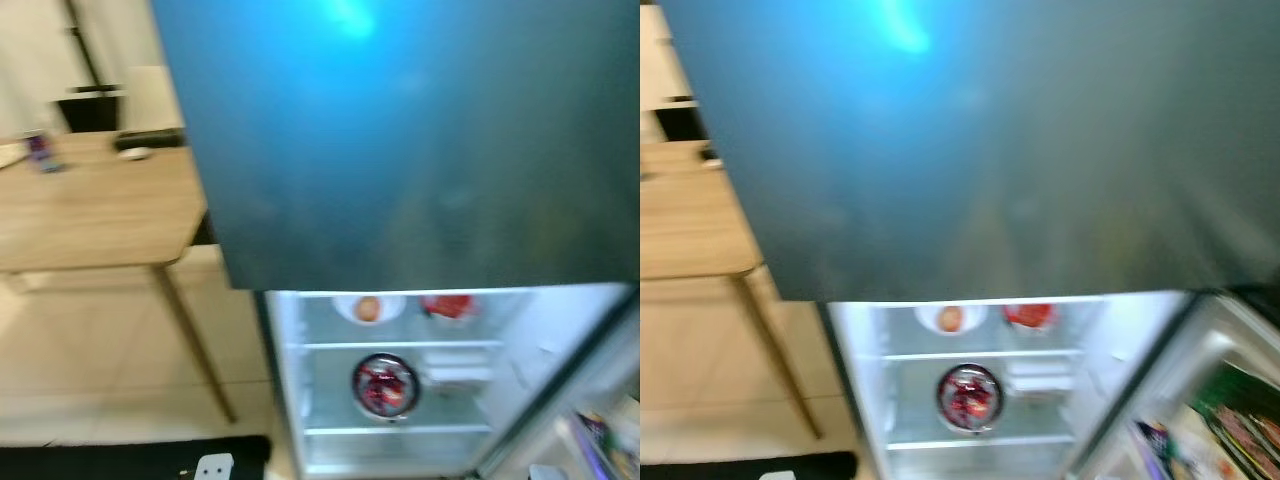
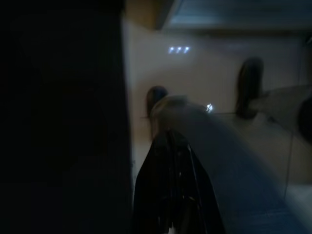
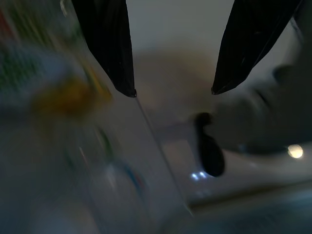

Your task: Restocking fridge

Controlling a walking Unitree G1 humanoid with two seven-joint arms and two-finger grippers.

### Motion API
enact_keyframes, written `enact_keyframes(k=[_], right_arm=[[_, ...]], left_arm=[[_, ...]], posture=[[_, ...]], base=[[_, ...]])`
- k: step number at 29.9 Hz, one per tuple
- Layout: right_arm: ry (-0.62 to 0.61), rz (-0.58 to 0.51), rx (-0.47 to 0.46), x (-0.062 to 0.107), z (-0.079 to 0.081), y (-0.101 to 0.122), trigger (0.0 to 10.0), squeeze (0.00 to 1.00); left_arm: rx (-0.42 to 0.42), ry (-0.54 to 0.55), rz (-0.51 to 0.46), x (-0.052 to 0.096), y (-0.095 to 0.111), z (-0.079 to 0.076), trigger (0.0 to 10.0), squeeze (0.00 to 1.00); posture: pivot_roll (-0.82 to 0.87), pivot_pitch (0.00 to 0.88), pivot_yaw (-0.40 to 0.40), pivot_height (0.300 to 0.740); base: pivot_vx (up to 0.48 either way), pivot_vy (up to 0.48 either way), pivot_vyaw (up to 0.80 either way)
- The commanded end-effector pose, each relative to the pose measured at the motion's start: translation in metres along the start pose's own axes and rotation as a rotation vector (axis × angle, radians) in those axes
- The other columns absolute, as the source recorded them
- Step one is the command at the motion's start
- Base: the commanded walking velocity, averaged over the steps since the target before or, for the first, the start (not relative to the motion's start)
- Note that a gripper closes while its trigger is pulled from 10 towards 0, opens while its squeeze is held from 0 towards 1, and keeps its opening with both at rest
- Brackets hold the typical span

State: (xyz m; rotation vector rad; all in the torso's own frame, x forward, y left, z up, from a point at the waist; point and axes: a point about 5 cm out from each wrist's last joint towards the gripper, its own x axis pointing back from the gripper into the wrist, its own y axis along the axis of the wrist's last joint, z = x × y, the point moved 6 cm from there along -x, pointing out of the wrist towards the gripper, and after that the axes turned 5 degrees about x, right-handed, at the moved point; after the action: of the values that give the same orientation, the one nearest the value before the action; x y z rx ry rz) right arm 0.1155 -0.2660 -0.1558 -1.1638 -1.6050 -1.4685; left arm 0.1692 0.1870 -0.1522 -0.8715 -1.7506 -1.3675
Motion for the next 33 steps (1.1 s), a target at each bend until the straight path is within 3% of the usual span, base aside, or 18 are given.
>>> enact_keyframes(k=[1, 27, 33], right_arm=[[0.000, -0.069, -0.005, -0.0026, 0.0001, 0.0264, 10.0, 0.00], [-0.002, -0.073, -0.003, -0.0027, -0.0004, 0.0282, 10.0, 0.00], [0.001, -0.064, -0.009, -0.0027, -0.0001, 0.0259, 10.0, 0.00]], left_arm=[[0.009, 0.007, 0.031, 0.0018, -0.0125, 0.0014, 10.0, 0.00], [0.004, -0.001, 0.036, 0.0017, -0.0148, -0.0010, 10.0, 0.00], [0.003, -0.003, 0.036, 0.0018, -0.0153, -0.0014, 10.0, 0.00]], posture=[[-0.08, 0.000, 0.000, 0.740], [-0.08, 0.000, -0.001, 0.740], [-0.08, 0.000, -0.001, 0.740]], base=[[-0.334, 0.000, 0.00], [-0.340, 0.000, 0.00], [-0.342, 0.000, -0.80]])
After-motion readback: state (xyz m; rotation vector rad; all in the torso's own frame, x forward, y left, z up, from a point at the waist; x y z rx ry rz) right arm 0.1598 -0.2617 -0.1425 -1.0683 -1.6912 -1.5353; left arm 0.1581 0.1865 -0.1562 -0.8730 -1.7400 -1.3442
